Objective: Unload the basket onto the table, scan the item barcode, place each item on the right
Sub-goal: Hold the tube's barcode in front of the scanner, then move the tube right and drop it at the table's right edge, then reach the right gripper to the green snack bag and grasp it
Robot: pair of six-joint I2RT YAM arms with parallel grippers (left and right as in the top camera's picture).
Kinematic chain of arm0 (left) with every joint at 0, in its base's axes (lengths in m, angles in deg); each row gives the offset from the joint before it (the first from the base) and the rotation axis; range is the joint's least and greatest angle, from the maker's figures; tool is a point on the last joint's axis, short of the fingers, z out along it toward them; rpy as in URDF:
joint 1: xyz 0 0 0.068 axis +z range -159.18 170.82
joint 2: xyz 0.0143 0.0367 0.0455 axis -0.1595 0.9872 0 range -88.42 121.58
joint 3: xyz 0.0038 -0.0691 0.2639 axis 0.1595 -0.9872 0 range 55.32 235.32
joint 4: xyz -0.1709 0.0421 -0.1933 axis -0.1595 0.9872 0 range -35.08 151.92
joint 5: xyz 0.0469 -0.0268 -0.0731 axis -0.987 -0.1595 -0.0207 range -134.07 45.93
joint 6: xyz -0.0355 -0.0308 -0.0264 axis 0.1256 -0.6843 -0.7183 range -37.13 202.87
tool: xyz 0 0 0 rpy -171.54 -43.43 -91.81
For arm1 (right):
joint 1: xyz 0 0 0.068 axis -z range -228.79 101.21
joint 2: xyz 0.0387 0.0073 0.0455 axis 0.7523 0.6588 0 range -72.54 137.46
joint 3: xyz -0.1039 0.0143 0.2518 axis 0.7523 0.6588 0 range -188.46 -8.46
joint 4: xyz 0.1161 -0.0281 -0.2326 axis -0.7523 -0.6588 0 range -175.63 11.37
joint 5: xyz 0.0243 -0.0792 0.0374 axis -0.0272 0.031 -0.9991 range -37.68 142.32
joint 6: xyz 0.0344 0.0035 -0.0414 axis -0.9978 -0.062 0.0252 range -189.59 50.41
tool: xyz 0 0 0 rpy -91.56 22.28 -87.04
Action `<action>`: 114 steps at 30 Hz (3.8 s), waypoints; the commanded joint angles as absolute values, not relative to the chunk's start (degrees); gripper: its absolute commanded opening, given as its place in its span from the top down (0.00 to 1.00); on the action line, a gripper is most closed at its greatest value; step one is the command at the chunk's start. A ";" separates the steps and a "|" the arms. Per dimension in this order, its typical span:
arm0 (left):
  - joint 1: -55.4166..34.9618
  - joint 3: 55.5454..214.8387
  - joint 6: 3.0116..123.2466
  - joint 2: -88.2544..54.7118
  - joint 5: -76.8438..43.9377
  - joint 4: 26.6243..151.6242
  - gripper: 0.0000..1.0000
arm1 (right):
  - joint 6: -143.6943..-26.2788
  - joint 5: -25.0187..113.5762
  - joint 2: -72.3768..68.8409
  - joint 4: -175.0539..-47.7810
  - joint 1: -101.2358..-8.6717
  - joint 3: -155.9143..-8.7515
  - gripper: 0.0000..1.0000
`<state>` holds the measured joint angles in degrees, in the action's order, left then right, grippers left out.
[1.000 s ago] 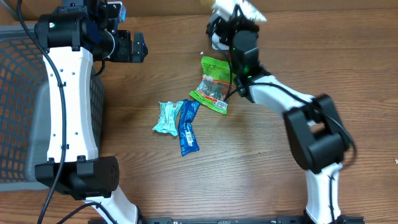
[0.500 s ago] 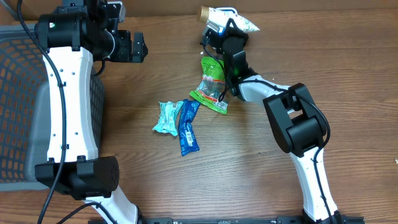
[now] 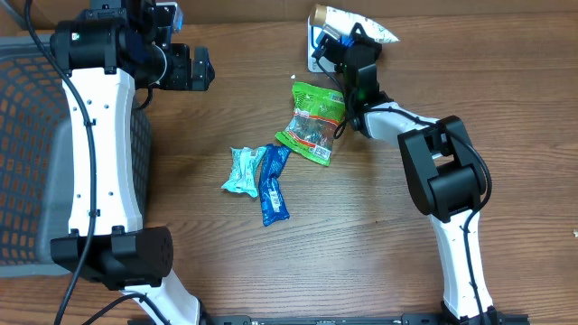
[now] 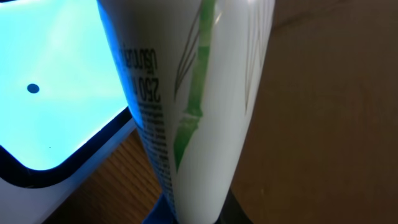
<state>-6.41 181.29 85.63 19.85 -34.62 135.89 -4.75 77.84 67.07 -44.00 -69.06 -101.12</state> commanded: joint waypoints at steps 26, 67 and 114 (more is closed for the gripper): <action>-6.26 181.05 85.46 20.11 -33.96 135.69 0.00 | -13.19 81.73 62.37 -44.59 -71.99 -103.46 0.96; -6.26 181.05 85.46 20.11 -33.96 135.69 0.01 | -119.00 34.04 20.86 -108.35 -25.92 -72.84 0.96; -6.26 181.05 85.46 20.11 -33.96 135.69 0.00 | -109.01 32.25 24.30 -97.13 -53.28 -73.30 0.00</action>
<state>-6.41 181.29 85.63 19.87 -34.62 135.89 -103.83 26.89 22.64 -98.25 -48.69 -72.42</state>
